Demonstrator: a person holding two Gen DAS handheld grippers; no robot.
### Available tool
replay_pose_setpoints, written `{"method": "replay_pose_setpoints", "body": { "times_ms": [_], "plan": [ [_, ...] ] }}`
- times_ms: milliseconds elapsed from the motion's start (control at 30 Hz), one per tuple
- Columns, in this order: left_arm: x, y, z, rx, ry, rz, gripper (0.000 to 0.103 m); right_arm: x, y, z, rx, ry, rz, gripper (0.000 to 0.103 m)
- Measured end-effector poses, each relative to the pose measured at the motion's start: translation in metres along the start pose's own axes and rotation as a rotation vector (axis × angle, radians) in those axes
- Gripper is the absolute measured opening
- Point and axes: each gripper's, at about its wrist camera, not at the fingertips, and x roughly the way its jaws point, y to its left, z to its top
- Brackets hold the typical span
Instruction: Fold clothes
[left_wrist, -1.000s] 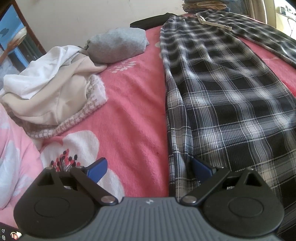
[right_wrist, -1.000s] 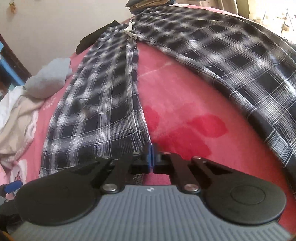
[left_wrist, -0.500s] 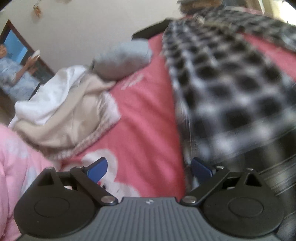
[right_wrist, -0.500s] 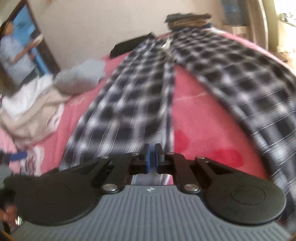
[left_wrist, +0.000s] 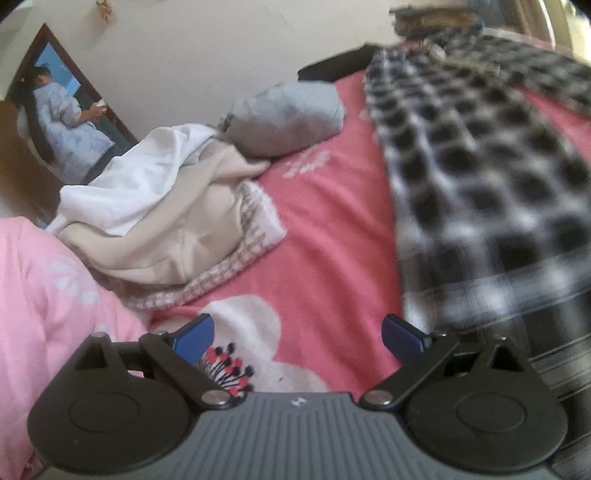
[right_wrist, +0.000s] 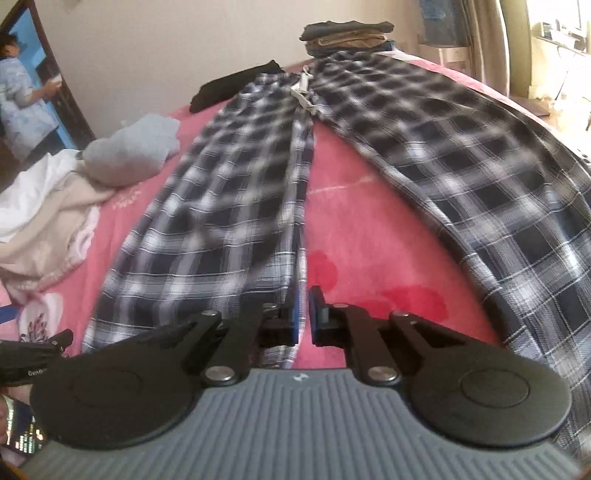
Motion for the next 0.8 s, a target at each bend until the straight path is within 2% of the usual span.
{"method": "replay_pose_setpoints", "body": {
  "times_ms": [67,133,233,300,433,600,733,800],
  "plan": [
    [-0.001,0.002,0.002,-0.016,0.001,-0.064,0.098,0.002,0.005,-0.001,-0.021,0.008,0.031,0.006],
    [0.000,-0.003,-0.002,0.009,0.023,-0.103,0.098,0.006,0.013,-0.003,-0.046,0.028,0.057,0.006],
    [0.005,-0.018,-0.013,0.086,0.100,-0.121,0.098,0.009,0.019,-0.006,-0.062,0.054,0.082,0.006],
    [0.009,-0.027,-0.022,0.125,0.154,-0.118,0.098,0.012,0.017,-0.007,-0.061,0.082,0.068,0.006],
    [0.000,-0.025,-0.023,0.143,0.150,-0.032,0.098,0.016,0.005,-0.007,-0.020,0.120,0.032,0.006],
    [-0.028,-0.016,-0.018,0.166,0.087,0.009,0.098,0.005,-0.002,-0.001,0.005,0.104,0.032,0.006],
    [-0.047,-0.012,-0.007,0.154,0.040,0.019,0.098,-0.009,-0.001,0.002,-0.004,0.086,0.052,0.006],
    [-0.054,-0.010,-0.004,0.139,0.023,-0.010,0.098,-0.018,0.002,0.000,-0.023,0.083,0.065,0.006]
  ]
}}
